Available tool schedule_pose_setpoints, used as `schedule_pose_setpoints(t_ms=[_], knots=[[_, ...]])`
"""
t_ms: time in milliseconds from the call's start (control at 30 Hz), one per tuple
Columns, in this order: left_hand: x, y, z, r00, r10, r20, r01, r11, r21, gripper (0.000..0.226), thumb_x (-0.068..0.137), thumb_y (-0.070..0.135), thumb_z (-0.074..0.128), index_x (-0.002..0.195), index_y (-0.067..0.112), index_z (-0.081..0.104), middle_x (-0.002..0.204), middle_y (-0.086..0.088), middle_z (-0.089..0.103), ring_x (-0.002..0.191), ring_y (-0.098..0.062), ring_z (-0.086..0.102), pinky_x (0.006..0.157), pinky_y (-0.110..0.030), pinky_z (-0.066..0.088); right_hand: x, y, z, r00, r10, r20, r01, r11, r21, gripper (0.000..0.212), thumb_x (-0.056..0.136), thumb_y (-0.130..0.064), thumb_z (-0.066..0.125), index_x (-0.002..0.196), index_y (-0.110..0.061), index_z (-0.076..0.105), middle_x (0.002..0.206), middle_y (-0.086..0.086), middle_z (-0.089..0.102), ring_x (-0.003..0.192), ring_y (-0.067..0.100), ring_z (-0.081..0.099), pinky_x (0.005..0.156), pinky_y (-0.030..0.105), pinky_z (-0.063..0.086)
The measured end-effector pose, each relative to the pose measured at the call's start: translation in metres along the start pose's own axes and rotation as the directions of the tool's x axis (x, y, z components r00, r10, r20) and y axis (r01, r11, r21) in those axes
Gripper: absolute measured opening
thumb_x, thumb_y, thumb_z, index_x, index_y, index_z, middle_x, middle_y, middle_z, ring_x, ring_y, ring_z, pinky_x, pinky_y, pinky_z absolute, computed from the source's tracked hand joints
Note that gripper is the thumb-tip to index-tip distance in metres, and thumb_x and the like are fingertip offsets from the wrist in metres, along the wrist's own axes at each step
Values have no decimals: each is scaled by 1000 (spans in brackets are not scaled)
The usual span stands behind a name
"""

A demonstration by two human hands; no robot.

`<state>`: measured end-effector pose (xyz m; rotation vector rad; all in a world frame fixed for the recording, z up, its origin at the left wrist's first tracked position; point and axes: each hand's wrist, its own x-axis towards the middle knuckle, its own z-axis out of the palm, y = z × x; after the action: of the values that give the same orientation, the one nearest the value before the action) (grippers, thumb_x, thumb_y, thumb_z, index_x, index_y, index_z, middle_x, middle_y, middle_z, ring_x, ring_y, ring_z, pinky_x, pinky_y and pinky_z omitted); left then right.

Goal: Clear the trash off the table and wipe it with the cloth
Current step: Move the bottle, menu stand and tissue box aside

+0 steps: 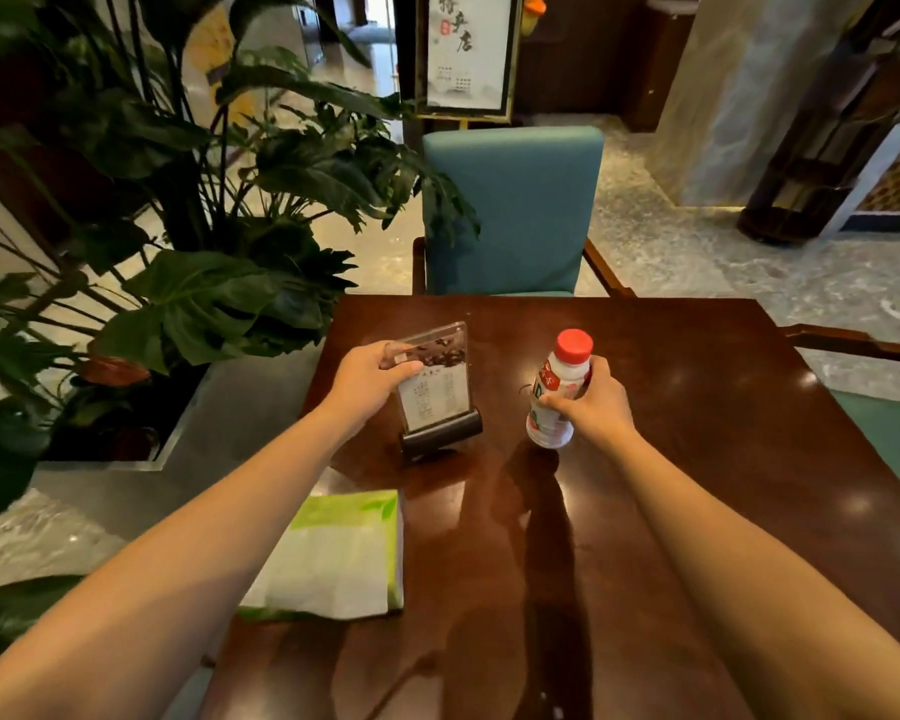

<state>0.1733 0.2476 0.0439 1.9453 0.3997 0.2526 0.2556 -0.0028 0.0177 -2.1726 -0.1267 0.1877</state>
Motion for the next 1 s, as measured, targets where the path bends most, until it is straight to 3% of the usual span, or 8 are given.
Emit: schedule_pose_setpoints(t_ms=[400, 600, 867, 1000], knots=[[97, -37, 31, 1000, -30, 5, 30, 998, 53, 17, 83, 20, 66, 100, 15, 68, 101, -5, 71, 96, -20, 65, 88, -47, 53, 93, 13, 35, 997, 50, -62, -48, 998, 26, 71, 72, -20, 79, 130, -10, 40, 131, 11, 55, 119, 28, 54, 100, 42, 46], [98, -45, 40, 1000, -6, 6, 6, 1000, 7, 24, 84, 16, 66, 107, 12, 67, 107, -4, 69, 98, -15, 63, 81, -30, 52, 96, 18, 41, 996, 50, -72, -46, 997, 62, 69, 76, -16, 75, 133, -9, 37, 135, 11, 52, 124, 27, 51, 104, 41, 43], [77, -55, 22, 990, -115, 77, 115, 993, 2, 52, 80, 23, 71, 128, 15, 53, 124, -2, 60, 110, -13, 57, 89, -25, 46, 89, 21, 43, 992, 109, -57, -108, 994, 17, 78, 75, -21, 76, 137, -6, 32, 142, 13, 43, 131, 29, 44, 108, 45, 40], [30, -83, -15, 966, -201, 164, 175, 971, 162, 57, 79, 24, 71, 131, 14, 49, 133, -10, 55, 121, -19, 53, 101, -30, 41, 48, 39, 62, 992, 123, -3, -123, 988, -89, 76, 72, -35, 76, 132, -6, 39, 134, 16, 49, 123, 33, 49, 102, 49, 44]])
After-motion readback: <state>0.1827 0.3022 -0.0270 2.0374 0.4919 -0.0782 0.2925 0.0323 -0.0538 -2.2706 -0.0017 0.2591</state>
